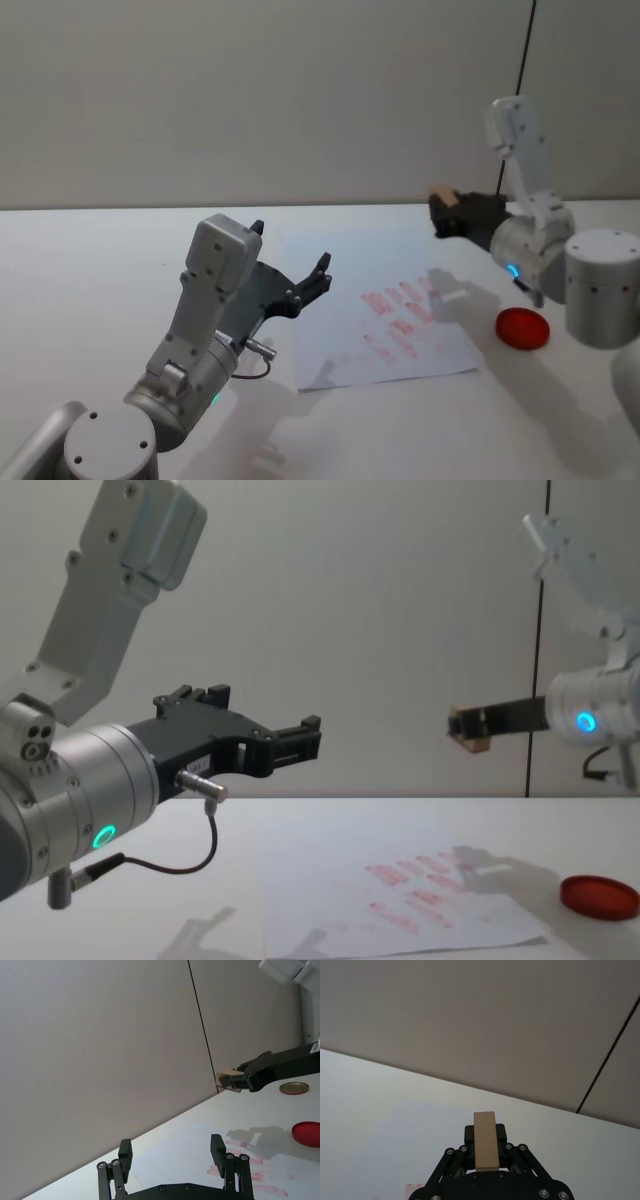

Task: Use the one hand to pick up the stamp and affix it onto the A4 paper.

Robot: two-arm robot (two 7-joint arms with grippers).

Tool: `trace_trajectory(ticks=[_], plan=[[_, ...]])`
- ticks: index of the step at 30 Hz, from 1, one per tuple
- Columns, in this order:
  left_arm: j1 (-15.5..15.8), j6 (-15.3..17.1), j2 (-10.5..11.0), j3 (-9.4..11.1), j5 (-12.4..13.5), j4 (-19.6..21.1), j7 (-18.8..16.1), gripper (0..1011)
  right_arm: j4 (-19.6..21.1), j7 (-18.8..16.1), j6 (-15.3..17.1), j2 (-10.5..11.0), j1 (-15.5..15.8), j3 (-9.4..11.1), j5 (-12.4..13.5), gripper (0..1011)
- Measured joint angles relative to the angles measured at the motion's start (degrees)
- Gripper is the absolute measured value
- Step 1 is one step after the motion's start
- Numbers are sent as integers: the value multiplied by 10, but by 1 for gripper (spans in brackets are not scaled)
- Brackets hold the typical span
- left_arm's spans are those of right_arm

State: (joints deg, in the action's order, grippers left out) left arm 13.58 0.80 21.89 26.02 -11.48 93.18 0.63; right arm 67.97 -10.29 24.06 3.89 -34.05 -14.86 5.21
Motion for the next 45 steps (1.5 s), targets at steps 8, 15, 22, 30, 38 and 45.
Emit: trace_trajectory(ticks=[8, 15, 22, 30, 38, 45], plan=[[0, 0, 0, 0, 0, 0, 0, 993, 78, 30, 18, 22, 44, 15, 19, 224], [0, 0, 0, 0, 0, 0, 0, 993, 126, 48, 37, 39, 79, 26, 35, 224], [0, 0, 0, 0, 0, 0, 0, 993, 166, 62, 57, 55, 118, 36, 51, 224], [0, 0, 0, 0, 0, 0, 0, 993, 190, 71, 77, 68, 158, 41, 65, 224], [0, 0, 0, 0, 0, 0, 0, 993, 185, 74, 86, 69, 169, 42, 68, 224], [0, 0, 0, 0, 0, 0, 0, 993, 167, 77, 91, 68, 170, 42, 69, 224]])
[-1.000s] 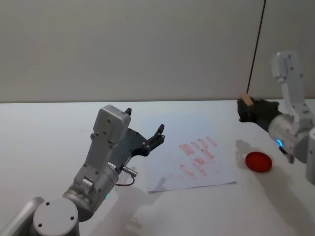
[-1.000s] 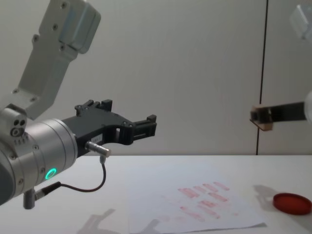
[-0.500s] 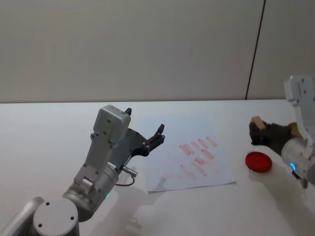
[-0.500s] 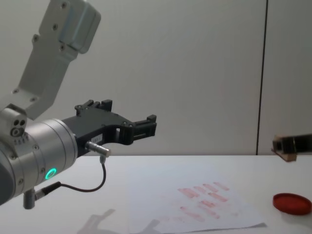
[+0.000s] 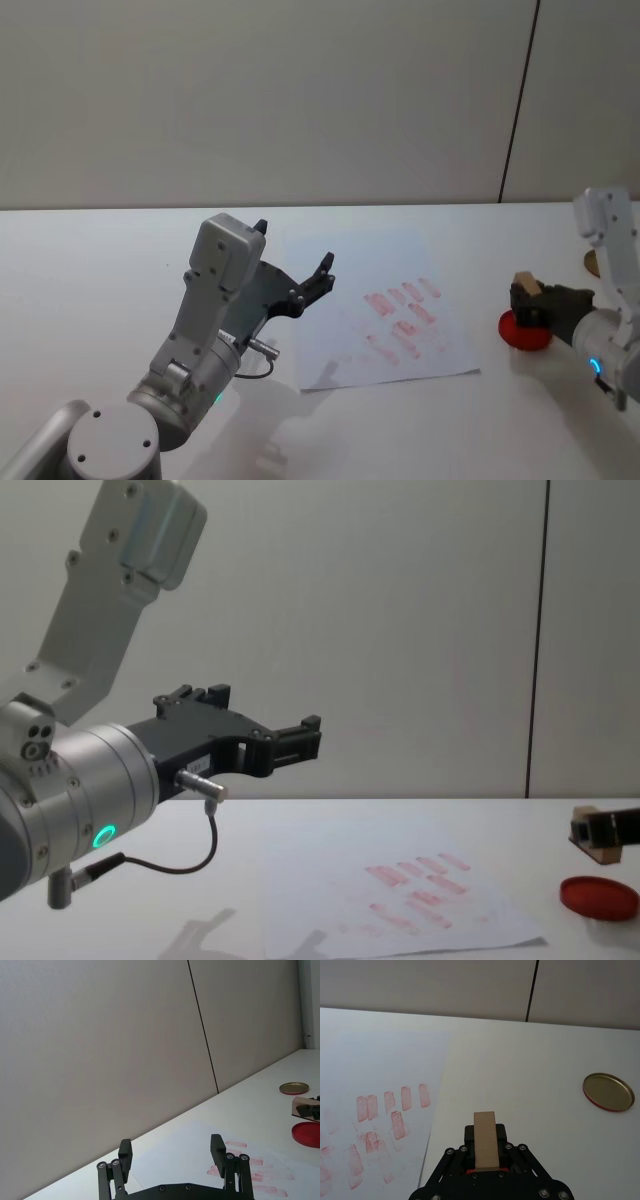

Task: Use the one hand to pick up the stamp and affix it onto the A4 paper.

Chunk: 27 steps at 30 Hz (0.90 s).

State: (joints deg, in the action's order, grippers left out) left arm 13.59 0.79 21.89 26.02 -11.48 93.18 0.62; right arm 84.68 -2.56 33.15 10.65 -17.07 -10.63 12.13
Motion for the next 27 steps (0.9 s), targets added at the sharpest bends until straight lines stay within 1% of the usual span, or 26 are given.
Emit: trace_trajectory(ticks=[13, 16, 17, 18, 19, 21, 22, 23, 25, 27], plan=[[0, 0, 0, 0, 0, 0, 0, 993, -34, 4, 0, -6, -11, 1, -1, 224], [0, 0, 0, 0, 0, 0, 0, 993, -40, 4, 1, -7, -13, 1, -2, 256], [0, 0, 0, 0, 0, 0, 0, 993, -40, 4, 1, -7, -13, 1, -2, 276], [0, 0, 0, 0, 0, 0, 0, 993, -42, 4, 1, -8, -14, 1, -2, 330], [0, 0, 0, 0, 0, 0, 0, 993, -44, 3, 1, -9, -15, 1, -3, 349], [0, 0, 0, 0, 0, 0, 0, 993, -44, 3, 1, -9, -15, 1, -3, 433], [0, 0, 0, 0, 0, 0, 0, 993, -45, 3, 1, -9, -15, 1, -3, 444], [0, 0, 0, 0, 0, 0, 0, 993, -45, 3, 1, -9, -15, 1, -3, 493], [0, 0, 0, 0, 0, 0, 0, 993, -45, 2, 0, -9, -15, 1, -4, 533], [0, 0, 0, 0, 0, 0, 0, 993, -42, 2, -3, -9, -14, 1, -4, 628]])
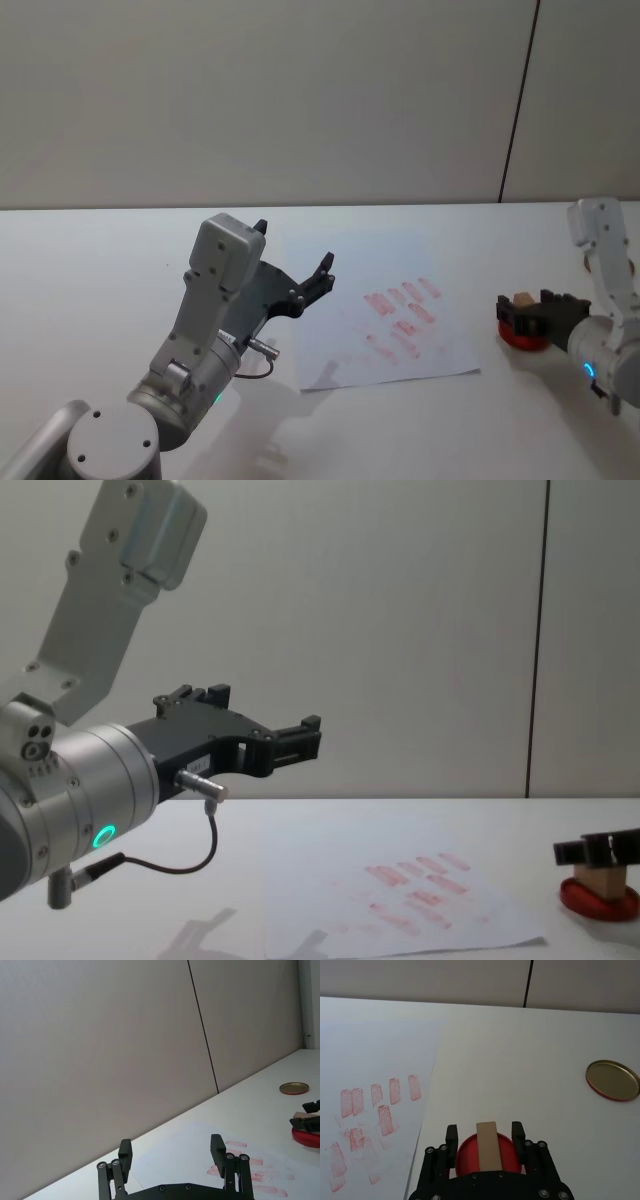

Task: Use the one hand to pick up the stamp and affix it onto the A4 paper.

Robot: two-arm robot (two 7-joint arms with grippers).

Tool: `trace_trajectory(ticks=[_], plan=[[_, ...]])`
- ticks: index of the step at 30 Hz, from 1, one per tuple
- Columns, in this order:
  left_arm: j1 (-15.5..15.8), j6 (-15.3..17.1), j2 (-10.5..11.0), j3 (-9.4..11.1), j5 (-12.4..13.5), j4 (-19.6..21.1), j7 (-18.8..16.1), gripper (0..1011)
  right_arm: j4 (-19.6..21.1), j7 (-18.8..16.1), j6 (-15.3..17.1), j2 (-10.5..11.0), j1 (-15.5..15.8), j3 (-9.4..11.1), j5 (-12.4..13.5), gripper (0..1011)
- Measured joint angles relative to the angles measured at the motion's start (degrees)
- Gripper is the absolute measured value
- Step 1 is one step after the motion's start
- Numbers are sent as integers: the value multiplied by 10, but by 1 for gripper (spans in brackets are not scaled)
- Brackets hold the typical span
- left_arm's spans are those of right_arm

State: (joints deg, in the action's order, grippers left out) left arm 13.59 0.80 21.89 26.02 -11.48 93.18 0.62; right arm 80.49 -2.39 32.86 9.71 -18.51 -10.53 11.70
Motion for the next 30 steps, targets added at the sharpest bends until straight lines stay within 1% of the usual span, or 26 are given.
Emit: trace_trajectory(ticks=[1, 2, 4, 6, 8, 9, 14, 18, 21, 27, 30], plan=[[0, 0, 0, 0, 0, 0, 0, 993, 1, 0, -2, 0, 0, 0, 0, 642], [0, 0, 0, 0, 0, 0, 0, 993, 5, -1, -5, 0, 2, 0, -1, 690], [0, 0, 0, 0, 0, 0, 0, 993, 10, -1, -8, 1, 4, 0, -2, 729], [0, 0, 0, 0, 0, 0, 0, 993, 17, -1, -15, 2, 7, 0, -5, 801], [0, 0, 0, 0, 0, 0, 0, 993, 23, -1, -20, 3, 9, 1, -7, 833], [0, 0, 0, 0, 0, 0, 0, 993, 27, -1, -22, 4, 11, 1, -8, 874], [0, 0, 0, 0, 0, 0, 0, 993, 51, -2, -47, 9, 23, 2, -17, 995], [0, 0, 0, 0, 0, 0, 0, 993, 69, -3, -67, 15, 34, 3, -24, 1001], [0, 0, 0, 0, 0, 0, 0, 993, 88, -5, -91, 22, 46, 5, -31, 1001], [0, 0, 0, 0, 0, 0, 0, 993, 118, -7, -127, 36, 69, 10, -42, 1001], [0, 0, 0, 0, 0, 0, 0, 993, 127, -8, -136, 39, 74, 11, -45, 1001]])
